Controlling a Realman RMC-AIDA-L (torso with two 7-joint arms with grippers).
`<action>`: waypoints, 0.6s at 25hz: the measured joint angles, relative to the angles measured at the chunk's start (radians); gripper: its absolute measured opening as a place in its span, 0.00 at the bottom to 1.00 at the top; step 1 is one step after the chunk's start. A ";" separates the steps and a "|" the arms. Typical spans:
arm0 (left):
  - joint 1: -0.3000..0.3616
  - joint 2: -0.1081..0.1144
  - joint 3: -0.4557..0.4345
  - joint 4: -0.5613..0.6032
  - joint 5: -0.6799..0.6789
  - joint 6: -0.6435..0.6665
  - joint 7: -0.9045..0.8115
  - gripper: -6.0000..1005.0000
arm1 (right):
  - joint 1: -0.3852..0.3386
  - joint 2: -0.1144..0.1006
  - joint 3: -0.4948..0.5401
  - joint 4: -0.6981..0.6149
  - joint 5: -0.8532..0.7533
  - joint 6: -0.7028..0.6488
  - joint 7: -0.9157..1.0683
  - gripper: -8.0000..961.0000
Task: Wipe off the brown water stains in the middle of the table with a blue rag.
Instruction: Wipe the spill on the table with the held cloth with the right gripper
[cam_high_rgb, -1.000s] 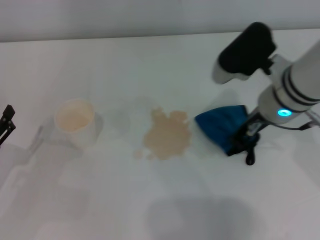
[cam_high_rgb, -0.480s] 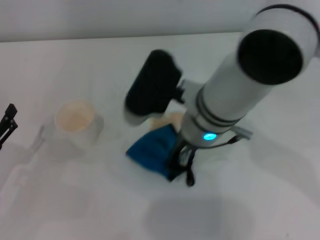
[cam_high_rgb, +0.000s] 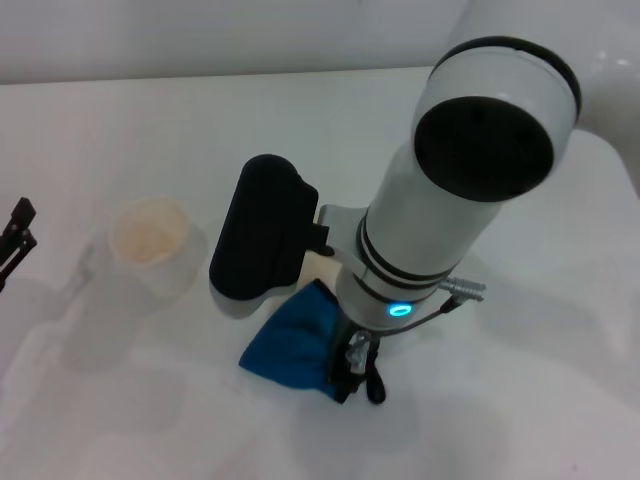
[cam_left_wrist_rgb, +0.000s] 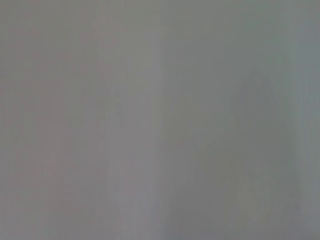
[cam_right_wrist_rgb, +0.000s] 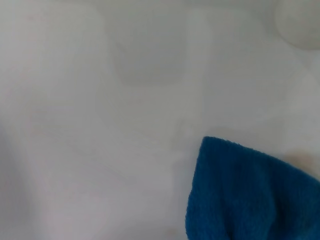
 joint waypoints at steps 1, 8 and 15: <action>-0.002 0.000 0.000 0.000 0.000 0.001 0.000 0.87 | 0.005 0.000 -0.001 0.018 -0.002 -0.011 0.000 0.15; -0.005 0.000 0.000 0.000 0.000 0.004 0.000 0.87 | 0.039 0.000 0.001 0.111 -0.062 -0.086 0.004 0.15; -0.006 -0.001 0.000 0.011 -0.002 0.008 0.000 0.87 | 0.101 0.000 0.030 0.225 -0.100 -0.140 0.003 0.14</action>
